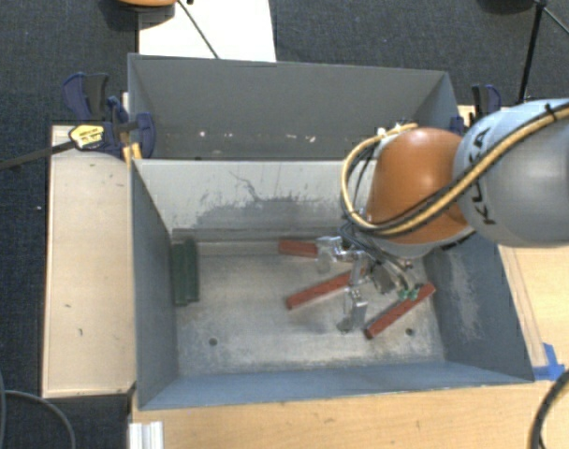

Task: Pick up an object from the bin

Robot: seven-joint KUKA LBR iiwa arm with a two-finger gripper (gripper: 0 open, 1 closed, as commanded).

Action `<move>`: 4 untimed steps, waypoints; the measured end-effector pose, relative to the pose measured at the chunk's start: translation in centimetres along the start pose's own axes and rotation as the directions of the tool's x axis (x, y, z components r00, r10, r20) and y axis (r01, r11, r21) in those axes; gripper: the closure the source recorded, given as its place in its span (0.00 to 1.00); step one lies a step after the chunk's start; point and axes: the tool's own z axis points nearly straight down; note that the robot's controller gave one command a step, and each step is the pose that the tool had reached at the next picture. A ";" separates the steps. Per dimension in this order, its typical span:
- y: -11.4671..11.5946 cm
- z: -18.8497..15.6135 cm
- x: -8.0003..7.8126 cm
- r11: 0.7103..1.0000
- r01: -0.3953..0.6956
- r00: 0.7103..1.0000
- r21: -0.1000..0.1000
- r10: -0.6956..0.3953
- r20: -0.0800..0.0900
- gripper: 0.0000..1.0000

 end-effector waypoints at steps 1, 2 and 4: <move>0.0 2.6 -0.4 0.999 -0.049 0.999 0.000 0.049 0.004 0.00; 0.5 4.4 -1.1 0.996 0.095 0.996 0.000 -0.095 0.003 1.00; 0.6 3.9 -1.0 0.996 0.094 0.996 0.000 -0.094 -0.001 1.00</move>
Offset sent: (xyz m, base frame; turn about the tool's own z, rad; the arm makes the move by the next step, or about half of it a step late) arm 0.0088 0.0073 -0.0448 -0.0961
